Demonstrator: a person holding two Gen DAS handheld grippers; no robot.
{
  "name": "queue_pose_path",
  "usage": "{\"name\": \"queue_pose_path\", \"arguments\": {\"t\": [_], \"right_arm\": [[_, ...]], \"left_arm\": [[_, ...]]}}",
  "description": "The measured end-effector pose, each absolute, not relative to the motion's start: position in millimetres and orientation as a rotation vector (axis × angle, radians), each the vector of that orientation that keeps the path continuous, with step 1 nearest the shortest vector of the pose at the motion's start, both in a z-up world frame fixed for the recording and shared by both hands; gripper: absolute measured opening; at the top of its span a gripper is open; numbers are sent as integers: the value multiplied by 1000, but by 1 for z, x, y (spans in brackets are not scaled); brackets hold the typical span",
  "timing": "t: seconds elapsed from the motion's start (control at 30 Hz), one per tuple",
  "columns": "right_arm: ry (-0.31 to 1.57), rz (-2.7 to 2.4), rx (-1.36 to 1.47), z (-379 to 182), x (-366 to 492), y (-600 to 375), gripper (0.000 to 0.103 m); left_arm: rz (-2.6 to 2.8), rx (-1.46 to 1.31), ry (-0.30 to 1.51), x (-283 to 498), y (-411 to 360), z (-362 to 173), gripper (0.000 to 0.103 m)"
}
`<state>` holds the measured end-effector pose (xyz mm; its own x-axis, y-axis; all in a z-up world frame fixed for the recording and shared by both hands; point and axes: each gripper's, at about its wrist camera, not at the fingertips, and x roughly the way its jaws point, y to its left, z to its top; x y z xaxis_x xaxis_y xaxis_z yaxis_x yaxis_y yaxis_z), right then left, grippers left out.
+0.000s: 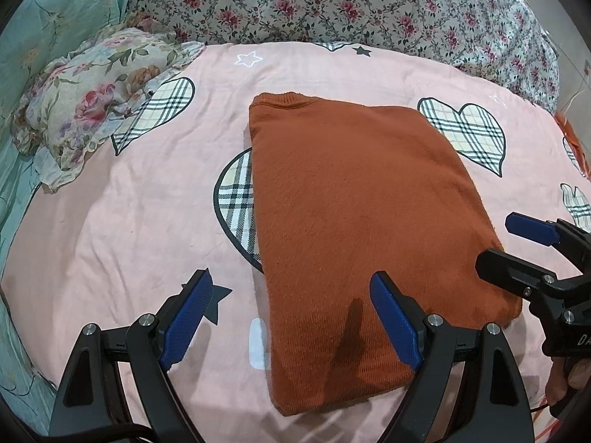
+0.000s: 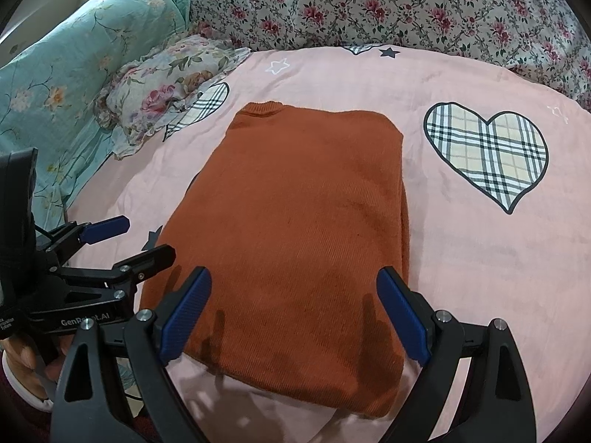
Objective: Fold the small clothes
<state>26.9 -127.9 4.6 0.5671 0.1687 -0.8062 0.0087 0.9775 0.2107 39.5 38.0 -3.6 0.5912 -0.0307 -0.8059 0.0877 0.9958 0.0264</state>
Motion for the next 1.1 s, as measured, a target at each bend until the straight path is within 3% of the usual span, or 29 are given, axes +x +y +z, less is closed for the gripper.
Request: {"name": "queue_pose_path", "arguments": {"t": [1.1], "right_arm": [[977,85,206,-1,39,-142,91]], "left_arm": [[-71,66,925,59,39,-4,88]]}}
